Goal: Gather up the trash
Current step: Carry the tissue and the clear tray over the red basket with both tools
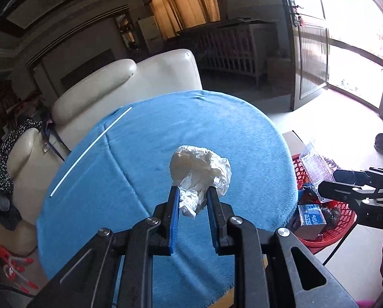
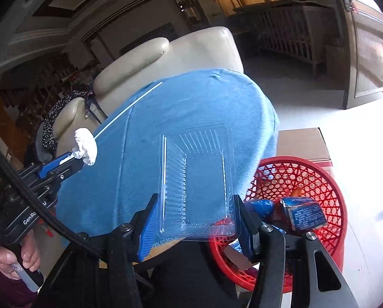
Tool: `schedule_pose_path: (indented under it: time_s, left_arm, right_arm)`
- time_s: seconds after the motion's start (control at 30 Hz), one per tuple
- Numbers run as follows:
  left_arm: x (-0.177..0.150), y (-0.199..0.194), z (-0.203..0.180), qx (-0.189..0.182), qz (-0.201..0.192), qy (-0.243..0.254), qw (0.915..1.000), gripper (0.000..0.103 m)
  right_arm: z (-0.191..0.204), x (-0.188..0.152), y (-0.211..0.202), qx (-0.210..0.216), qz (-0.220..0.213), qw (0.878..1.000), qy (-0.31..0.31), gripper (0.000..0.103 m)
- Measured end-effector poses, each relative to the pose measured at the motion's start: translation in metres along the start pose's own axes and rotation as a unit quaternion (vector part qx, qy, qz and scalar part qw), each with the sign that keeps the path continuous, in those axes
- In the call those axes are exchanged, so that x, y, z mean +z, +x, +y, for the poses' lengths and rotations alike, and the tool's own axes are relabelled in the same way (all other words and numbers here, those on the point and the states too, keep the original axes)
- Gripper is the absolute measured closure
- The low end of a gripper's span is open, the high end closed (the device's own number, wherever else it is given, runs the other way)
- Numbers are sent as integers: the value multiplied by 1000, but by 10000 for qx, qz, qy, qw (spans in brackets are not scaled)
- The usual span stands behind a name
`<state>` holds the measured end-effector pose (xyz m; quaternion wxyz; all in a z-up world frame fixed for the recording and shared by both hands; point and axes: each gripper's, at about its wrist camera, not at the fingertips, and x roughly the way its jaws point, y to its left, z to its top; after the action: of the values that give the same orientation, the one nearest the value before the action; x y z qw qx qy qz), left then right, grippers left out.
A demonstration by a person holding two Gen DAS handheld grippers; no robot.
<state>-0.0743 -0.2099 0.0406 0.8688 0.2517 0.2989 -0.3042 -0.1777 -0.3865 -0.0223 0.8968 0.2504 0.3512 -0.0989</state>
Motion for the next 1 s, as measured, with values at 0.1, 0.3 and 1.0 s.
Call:
schedule_pose_path:
  time_s: [0.1, 0.3, 1.0]
  left_arm:
    - [1, 1, -7, -31, 21, 53, 10000, 81]
    - [4, 4, -23, -97, 70, 230, 9997, 81]
    - [14, 15, -67, -248, 145, 741, 9968, 81]
  right_arm:
    - [-6, -2, -1, -23, -3, 10000, 63, 46]
    - [-17, -6, -2, -78, 9, 9997, 215, 46]
    - [-58, -15, -12, -234, -30, 9971, 718, 46]
